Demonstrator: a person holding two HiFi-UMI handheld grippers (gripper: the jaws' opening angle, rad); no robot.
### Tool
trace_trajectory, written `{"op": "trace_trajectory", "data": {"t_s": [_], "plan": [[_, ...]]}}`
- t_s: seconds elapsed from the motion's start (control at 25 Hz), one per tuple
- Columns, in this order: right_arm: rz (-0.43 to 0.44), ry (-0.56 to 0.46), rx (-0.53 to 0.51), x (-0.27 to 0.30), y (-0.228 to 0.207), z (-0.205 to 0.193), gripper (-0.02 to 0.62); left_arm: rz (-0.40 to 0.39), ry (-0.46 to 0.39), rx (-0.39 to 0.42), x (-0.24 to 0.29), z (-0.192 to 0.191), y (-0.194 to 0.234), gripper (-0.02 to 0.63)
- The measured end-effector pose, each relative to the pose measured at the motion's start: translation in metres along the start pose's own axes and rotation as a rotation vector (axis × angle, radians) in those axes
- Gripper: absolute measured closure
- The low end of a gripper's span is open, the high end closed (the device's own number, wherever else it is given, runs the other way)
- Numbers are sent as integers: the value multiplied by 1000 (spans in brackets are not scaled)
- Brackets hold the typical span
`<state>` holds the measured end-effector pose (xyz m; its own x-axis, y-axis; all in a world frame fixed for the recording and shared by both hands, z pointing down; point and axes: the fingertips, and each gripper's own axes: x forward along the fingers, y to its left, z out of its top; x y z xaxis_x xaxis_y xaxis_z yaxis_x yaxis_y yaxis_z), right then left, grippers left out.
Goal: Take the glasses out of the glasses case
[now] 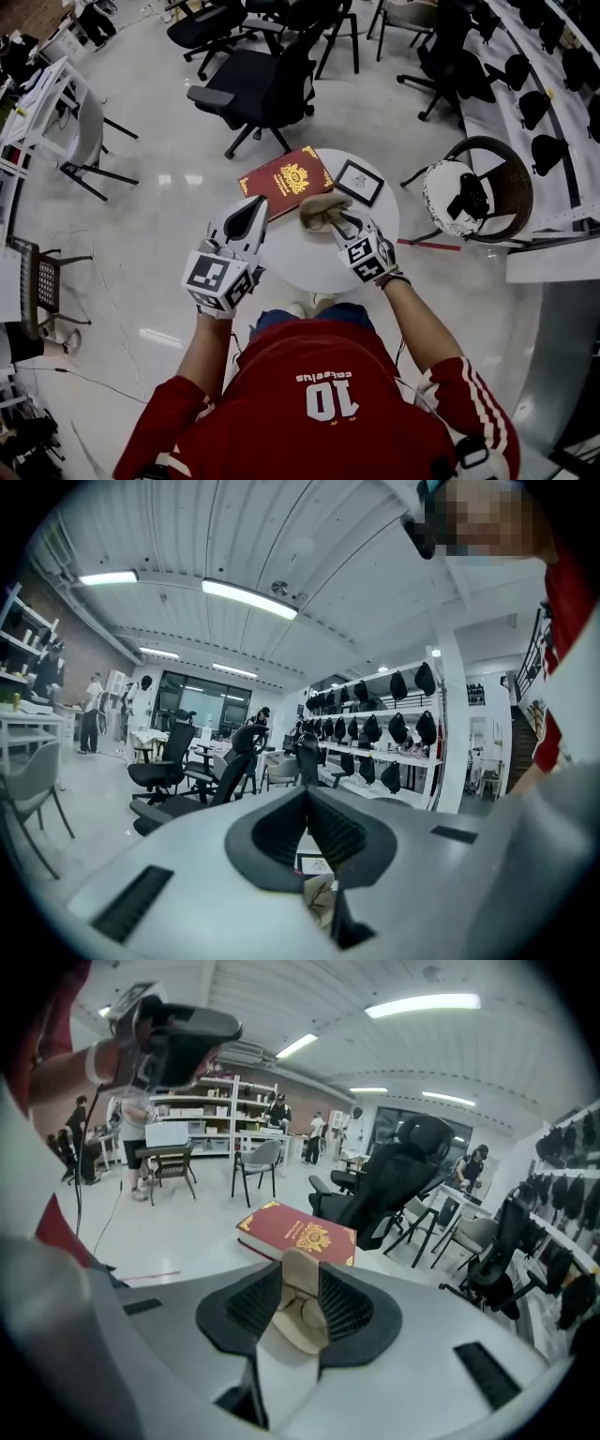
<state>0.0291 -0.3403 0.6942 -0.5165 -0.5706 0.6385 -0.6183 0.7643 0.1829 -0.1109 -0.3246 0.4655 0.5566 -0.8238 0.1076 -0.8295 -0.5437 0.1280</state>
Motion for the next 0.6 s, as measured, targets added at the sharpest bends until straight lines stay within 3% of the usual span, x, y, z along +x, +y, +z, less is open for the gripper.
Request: {"op": "trace_trajectory", "data": {"t_s": [0.24,0.6], "plan": [[49,105,-88,45,4,-41,482,25,22,-5,14,-10,14,597],[73,170,-242,100,3,-62,482,46,64,6,23,-34,29,597]]}}
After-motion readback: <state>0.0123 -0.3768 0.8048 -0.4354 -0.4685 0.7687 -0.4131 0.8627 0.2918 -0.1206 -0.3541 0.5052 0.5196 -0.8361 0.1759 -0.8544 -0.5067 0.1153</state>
